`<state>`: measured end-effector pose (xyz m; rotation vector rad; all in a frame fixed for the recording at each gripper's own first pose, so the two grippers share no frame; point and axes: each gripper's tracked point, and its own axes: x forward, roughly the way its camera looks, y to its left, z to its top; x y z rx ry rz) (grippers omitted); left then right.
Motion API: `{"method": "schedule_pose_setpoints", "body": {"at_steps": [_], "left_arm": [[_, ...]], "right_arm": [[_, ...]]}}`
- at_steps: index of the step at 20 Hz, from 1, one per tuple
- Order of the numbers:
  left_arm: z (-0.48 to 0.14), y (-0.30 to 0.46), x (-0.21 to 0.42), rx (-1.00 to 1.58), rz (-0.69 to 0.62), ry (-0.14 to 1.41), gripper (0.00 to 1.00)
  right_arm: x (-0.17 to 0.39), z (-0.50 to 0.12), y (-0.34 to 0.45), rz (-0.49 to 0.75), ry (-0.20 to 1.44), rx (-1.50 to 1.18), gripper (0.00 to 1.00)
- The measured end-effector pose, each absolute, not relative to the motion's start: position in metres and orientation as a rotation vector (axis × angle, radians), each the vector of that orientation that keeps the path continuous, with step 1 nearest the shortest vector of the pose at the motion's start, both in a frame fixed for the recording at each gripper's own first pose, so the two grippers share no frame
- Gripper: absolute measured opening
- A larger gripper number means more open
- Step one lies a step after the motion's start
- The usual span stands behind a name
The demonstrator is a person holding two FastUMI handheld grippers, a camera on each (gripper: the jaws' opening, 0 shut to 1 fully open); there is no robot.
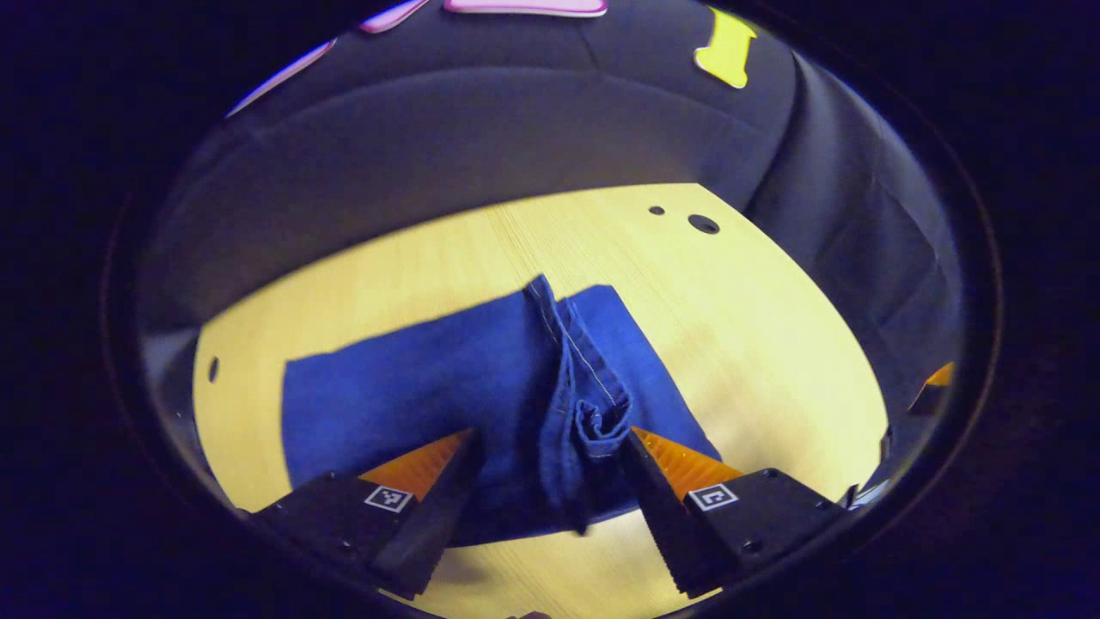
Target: Grasp the waist and the cuffs of the jeans and fold them to make the two legs overlap; first hold the waist and fold one-third of the jeans toward the cuffs, then hold the cuffs and fold the remaining one-third in the same direction to finish folding.
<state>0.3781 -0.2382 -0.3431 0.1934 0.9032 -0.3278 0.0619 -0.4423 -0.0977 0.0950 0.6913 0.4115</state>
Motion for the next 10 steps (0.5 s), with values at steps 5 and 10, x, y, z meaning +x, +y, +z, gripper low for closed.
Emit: {"method": "schedule_pose_setpoints", "body": {"at_steps": [5, 10], "left_arm": [[-0.206, -0.231, 0.333, 0.144, -0.326, 0.561, 0.99], [-0.083, -0.196, 0.215, 0.065, -0.268, 0.306, 0.98]], "right_arm": [[0.061, -0.02, -0.449, 0.293, 0.459, 0.029, 0.88], [0.013, 0.087, -0.445, 0.207, 0.263, 0.078, 0.89]]}}
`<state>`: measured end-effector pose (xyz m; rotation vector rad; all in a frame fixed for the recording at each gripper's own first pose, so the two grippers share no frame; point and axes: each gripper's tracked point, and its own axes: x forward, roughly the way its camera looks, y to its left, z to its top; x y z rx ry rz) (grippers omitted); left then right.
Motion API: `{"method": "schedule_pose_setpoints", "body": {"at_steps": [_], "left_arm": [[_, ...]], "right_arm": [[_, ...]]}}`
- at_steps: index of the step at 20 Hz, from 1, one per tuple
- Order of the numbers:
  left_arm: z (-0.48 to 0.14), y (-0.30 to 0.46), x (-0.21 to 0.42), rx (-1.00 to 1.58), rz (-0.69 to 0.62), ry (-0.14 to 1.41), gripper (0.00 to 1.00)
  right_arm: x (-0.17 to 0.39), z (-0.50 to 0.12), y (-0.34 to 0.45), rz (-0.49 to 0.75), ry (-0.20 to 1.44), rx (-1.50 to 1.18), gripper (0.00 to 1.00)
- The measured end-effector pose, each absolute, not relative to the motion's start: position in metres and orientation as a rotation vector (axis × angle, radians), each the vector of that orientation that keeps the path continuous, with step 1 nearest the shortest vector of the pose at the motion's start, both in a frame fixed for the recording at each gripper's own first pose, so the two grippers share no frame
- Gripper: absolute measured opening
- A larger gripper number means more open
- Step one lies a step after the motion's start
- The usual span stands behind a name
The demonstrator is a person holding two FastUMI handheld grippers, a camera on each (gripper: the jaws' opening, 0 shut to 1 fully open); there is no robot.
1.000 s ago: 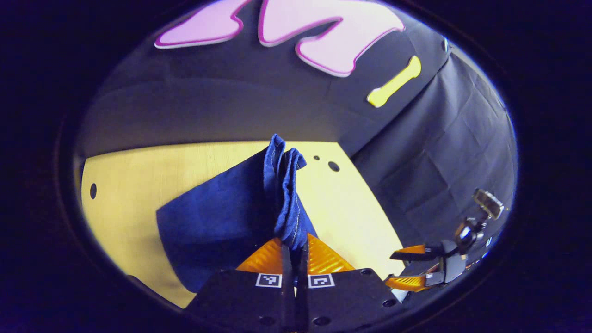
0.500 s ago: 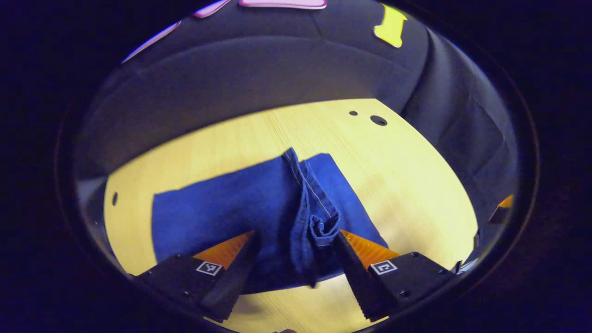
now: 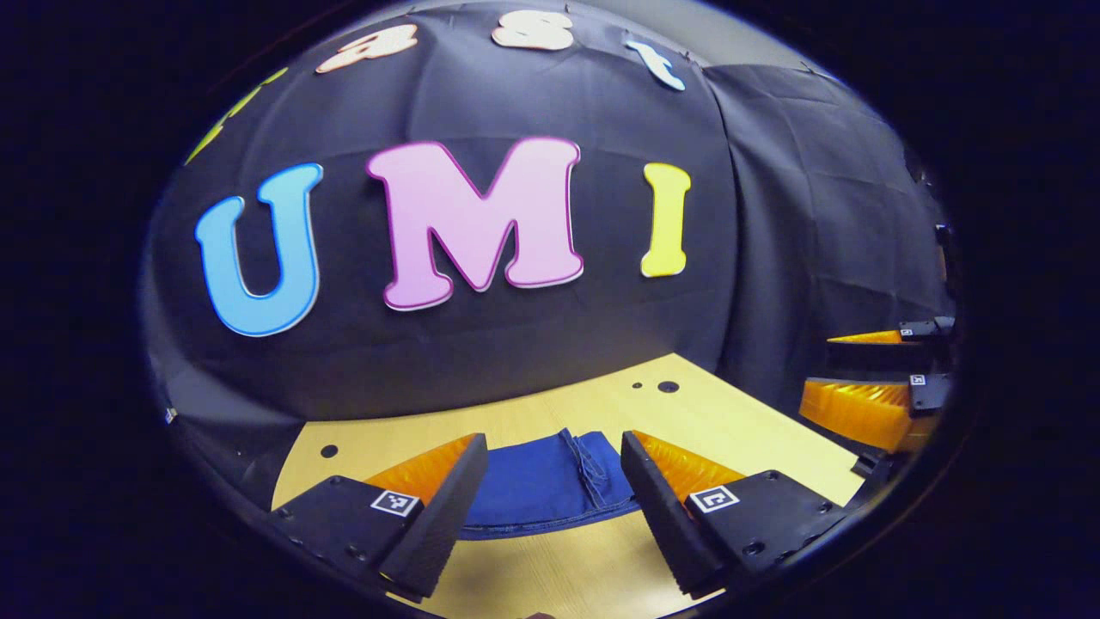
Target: Grasp the waist and the cuffs of the jeans and fold them to make the two legs overlap; first hold the waist and fold one-third of the jeans toward the cuffs, then hold the cuffs and fold the remaining one-third in the same direction to finish folding.
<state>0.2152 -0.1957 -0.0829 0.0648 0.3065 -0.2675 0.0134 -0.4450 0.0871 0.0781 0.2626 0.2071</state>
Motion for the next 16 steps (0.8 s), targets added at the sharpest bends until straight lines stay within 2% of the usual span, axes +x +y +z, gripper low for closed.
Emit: {"method": "schedule_pose_setpoints", "body": {"at_steps": [4, 7, 13, 14, 16], "left_arm": [[-0.041, -0.161, 0.101, -0.023, -0.184, 0.212, 0.98], [-0.021, -0.143, 0.037, 0.022, -0.151, 0.151, 0.98], [0.016, -0.136, -0.02, -0.049, -0.118, 0.098, 0.98], [0.022, -0.131, -0.025, -0.046, -0.104, 0.087, 0.98], [0.034, -0.126, -0.033, -0.038, -0.08, 0.067, 0.98]], "right_arm": [[-0.054, 0.162, -0.418, 0.285, 0.157, 0.069, 0.9], [-0.093, 0.195, -0.416, 0.259, 0.091, 0.015, 0.95], [-0.133, 0.233, -0.408, 0.208, -0.03, -0.029, 0.98], [-0.138, 0.235, -0.406, 0.218, -0.029, -0.013, 0.94], [-0.143, 0.244, -0.408, 0.242, -0.044, 0.012, 0.96]]}}
